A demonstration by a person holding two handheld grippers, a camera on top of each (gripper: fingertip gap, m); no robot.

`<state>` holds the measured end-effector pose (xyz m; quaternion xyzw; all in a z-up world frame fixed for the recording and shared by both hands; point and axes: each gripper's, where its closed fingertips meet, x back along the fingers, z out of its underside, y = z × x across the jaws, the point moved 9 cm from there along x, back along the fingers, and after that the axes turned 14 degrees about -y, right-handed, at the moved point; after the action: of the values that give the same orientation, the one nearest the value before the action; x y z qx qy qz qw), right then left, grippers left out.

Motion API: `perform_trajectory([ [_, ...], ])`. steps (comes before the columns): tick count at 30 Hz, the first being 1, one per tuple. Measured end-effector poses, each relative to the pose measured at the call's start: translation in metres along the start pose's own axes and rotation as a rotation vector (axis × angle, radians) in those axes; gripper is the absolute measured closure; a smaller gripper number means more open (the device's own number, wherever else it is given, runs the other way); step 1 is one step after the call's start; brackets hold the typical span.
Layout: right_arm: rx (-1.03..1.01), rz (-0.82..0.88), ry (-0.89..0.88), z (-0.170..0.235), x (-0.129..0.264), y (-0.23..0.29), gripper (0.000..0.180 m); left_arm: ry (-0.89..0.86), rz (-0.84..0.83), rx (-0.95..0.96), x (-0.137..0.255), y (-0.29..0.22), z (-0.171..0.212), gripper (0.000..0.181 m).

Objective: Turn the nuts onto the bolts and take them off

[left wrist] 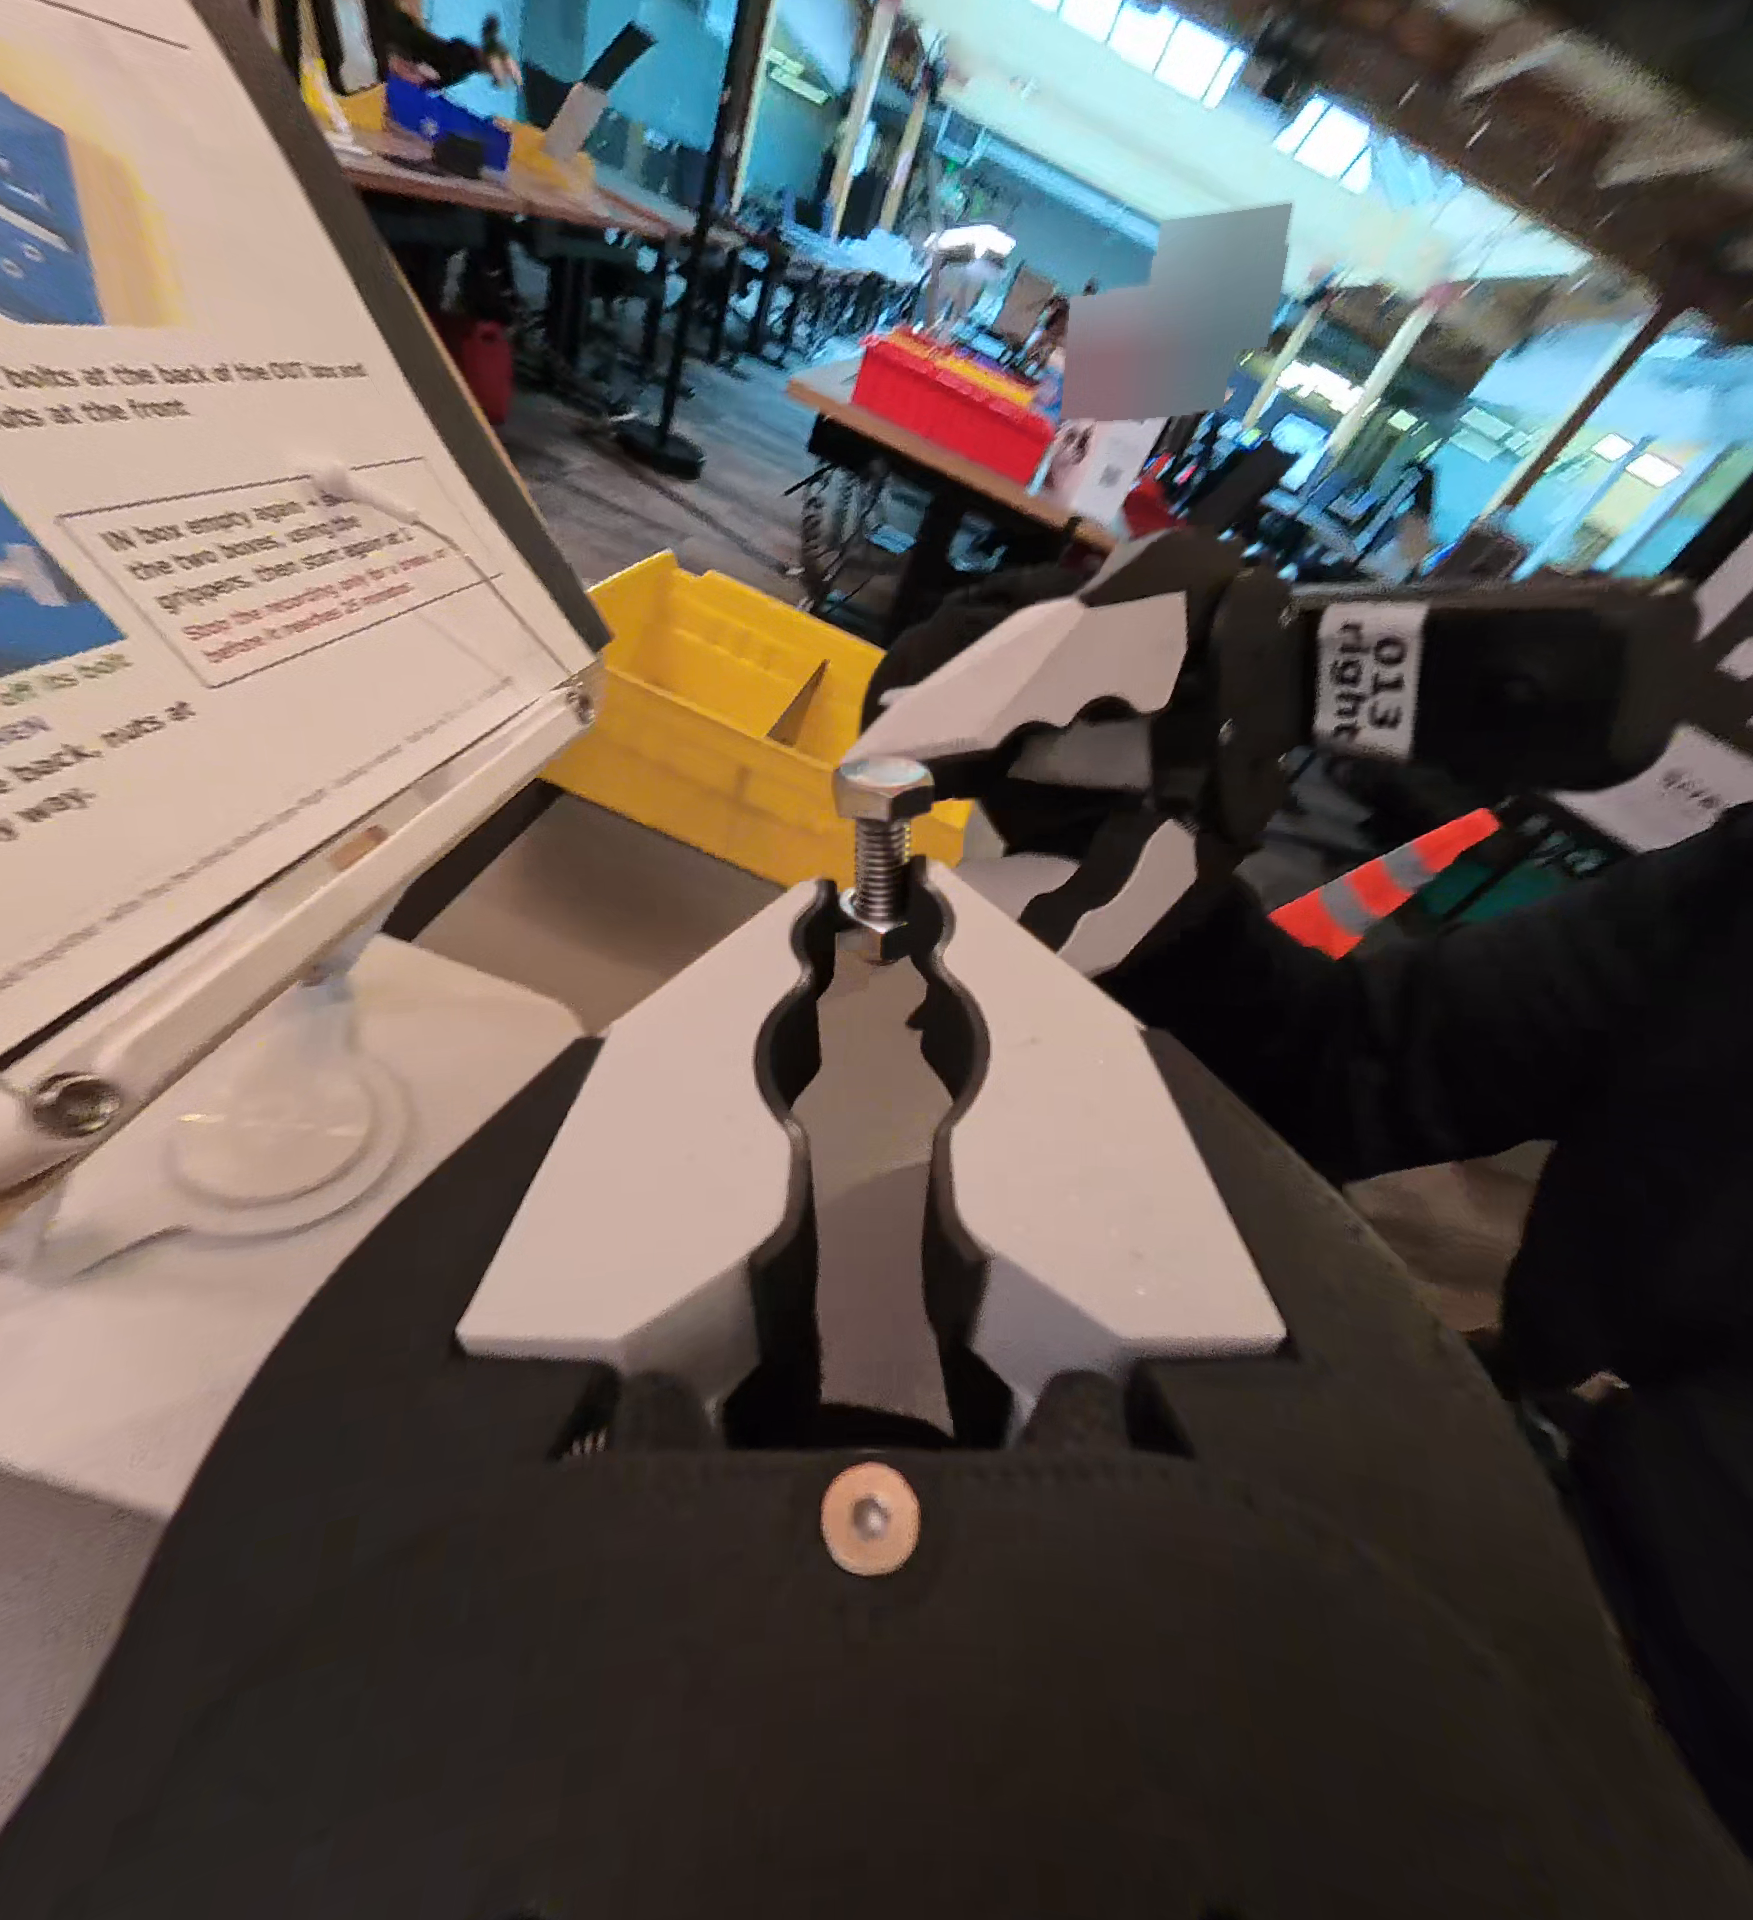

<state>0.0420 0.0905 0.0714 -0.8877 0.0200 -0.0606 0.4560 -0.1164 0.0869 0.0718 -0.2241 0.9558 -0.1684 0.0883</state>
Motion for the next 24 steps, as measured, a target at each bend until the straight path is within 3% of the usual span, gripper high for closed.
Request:
perform_trajectory([
  [9, 0.048, 0.041, 0.013, 0.004, -0.003, 0.001, 0.129, -0.019, 0.098, 0.12, -0.011, 0.009, 0.017, 0.169],
  [14, 0.083, 0.018, 0.044, 0.006, -0.007, 0.007, 0.14, -0.023, 0.142, 0.155, -0.013, 0.009, 0.025, 0.169],
  [24, -0.035, -0.028, 0.034, 0.015, -0.008, 0.008, 0.14, -0.047, 0.145, 0.154, -0.013, 0.014, 0.032, 0.17],
])
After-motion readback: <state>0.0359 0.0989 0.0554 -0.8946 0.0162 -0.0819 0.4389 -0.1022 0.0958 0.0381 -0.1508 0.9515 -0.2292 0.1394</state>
